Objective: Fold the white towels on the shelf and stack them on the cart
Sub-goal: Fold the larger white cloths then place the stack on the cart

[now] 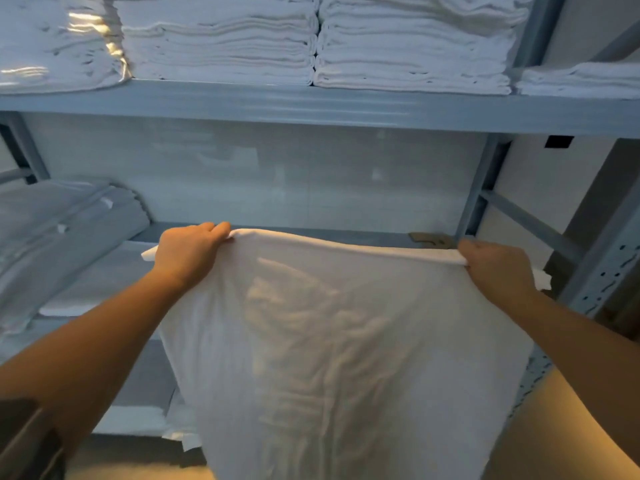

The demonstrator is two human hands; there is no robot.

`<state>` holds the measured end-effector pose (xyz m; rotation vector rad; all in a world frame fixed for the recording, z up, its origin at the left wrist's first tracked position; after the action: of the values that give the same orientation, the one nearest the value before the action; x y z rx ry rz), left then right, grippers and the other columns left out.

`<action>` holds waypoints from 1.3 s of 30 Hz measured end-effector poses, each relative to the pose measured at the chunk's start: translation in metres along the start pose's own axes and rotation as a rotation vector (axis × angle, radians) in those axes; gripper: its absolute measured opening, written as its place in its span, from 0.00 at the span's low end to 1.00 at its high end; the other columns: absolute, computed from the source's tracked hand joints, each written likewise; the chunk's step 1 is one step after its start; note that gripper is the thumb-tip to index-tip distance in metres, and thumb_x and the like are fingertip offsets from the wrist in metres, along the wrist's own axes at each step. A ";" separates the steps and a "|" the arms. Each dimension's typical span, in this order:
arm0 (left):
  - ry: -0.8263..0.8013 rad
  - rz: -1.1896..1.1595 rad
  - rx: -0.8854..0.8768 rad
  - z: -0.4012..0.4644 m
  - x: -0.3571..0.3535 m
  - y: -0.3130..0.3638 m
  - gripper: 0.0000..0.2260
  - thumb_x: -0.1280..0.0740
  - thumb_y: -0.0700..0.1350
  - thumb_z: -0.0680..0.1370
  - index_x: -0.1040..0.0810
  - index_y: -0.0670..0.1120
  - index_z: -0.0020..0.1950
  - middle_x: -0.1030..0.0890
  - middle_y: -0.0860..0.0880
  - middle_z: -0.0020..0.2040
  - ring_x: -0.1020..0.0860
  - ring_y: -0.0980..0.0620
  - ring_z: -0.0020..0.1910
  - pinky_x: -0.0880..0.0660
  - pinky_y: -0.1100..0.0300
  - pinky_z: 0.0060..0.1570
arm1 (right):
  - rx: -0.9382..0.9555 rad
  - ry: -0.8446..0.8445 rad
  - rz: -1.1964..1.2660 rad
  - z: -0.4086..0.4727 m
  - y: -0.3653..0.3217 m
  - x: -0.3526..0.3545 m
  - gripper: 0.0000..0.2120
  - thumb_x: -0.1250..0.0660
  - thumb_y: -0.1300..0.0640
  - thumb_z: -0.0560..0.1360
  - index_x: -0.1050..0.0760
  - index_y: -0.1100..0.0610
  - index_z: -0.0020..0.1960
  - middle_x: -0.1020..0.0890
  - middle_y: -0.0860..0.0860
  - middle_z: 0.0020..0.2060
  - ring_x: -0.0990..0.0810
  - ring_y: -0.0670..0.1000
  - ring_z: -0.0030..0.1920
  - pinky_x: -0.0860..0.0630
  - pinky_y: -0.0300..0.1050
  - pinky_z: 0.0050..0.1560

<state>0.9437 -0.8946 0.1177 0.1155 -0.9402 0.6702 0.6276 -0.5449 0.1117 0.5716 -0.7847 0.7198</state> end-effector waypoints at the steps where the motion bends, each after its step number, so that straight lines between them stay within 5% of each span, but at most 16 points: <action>1: 0.000 0.008 0.013 0.006 -0.005 0.001 0.12 0.26 0.29 0.62 0.25 0.41 0.39 0.28 0.42 0.27 0.27 0.41 0.23 0.50 0.64 0.28 | -0.006 0.021 -0.003 0.006 0.001 -0.007 0.08 0.29 0.73 0.64 0.24 0.65 0.41 0.24 0.63 0.28 0.25 0.61 0.25 0.31 0.49 0.27; 7: -0.045 0.078 -0.004 0.068 -0.085 -0.013 0.10 0.28 0.30 0.66 0.23 0.39 0.44 0.26 0.39 0.31 0.24 0.39 0.28 0.41 0.58 0.27 | -0.021 0.192 -0.055 0.074 -0.007 -0.081 0.09 0.36 0.76 0.61 0.26 0.66 0.38 0.27 0.63 0.25 0.27 0.59 0.24 0.29 0.51 0.32; 11: -0.014 0.141 -0.048 0.137 -0.171 -0.027 0.08 0.37 0.46 0.79 0.26 0.44 0.55 0.21 0.39 0.43 0.20 0.38 0.41 0.37 0.55 0.32 | -0.153 0.167 -0.093 0.148 -0.010 -0.158 0.10 0.39 0.78 0.61 0.26 0.68 0.39 0.28 0.62 0.26 0.25 0.60 0.31 0.31 0.57 0.45; 16: 0.027 0.143 -0.037 0.205 -0.300 -0.035 0.13 0.40 0.52 0.80 0.24 0.44 0.51 0.19 0.42 0.43 0.20 0.41 0.42 0.37 0.58 0.34 | -0.241 0.048 -0.035 0.216 -0.002 -0.290 0.05 0.38 0.72 0.70 0.26 0.66 0.43 0.23 0.63 0.35 0.23 0.61 0.37 0.31 0.52 0.43; 23: -0.033 0.182 -0.096 0.251 -0.464 -0.035 0.12 0.43 0.54 0.80 0.26 0.49 0.53 0.19 0.47 0.44 0.20 0.44 0.44 0.38 0.59 0.34 | -0.139 0.010 -0.087 0.257 0.009 -0.444 0.04 0.33 0.64 0.72 0.28 0.62 0.40 0.24 0.60 0.32 0.24 0.60 0.34 0.34 0.51 0.41; 31: -0.213 0.172 0.136 0.259 -0.613 0.005 0.10 0.42 0.52 0.79 0.22 0.51 0.49 0.18 0.50 0.48 0.28 0.46 0.54 0.40 0.51 0.51 | -0.239 -0.224 -0.399 0.272 -0.007 -0.560 0.09 0.43 0.50 0.78 0.25 0.49 0.53 0.19 0.49 0.48 0.28 0.54 0.54 0.38 0.52 0.57; 35: -0.215 -0.018 0.399 0.255 -0.646 -0.004 0.09 0.37 0.53 0.79 0.21 0.50 0.49 0.19 0.45 0.51 0.28 0.43 0.56 0.40 0.50 0.55 | -0.422 -0.373 -0.288 0.258 -0.016 -0.593 0.13 0.44 0.50 0.79 0.26 0.50 0.59 0.24 0.54 0.59 0.34 0.57 0.65 0.44 0.59 0.69; 39: -0.197 -0.013 0.393 0.257 -0.643 -0.002 0.09 0.34 0.52 0.77 0.19 0.48 0.50 0.22 0.41 0.52 0.30 0.41 0.58 0.39 0.49 0.56 | -0.415 -0.199 -0.005 0.259 -0.047 -0.582 0.21 0.37 0.49 0.77 0.33 0.50 0.68 0.37 0.55 0.69 0.42 0.57 0.71 0.49 0.67 0.71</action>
<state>0.5025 -1.3013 -0.2283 0.5434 -0.9847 0.8361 0.2626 -0.9617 -0.2053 0.2696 -1.0841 0.4792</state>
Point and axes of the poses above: each hand's wrist, its own z-axis towards the middle knuckle, its own x-axis out of the back of the hand, y = z × x, the point moved 2 cm from there along z, towards the middle knuckle
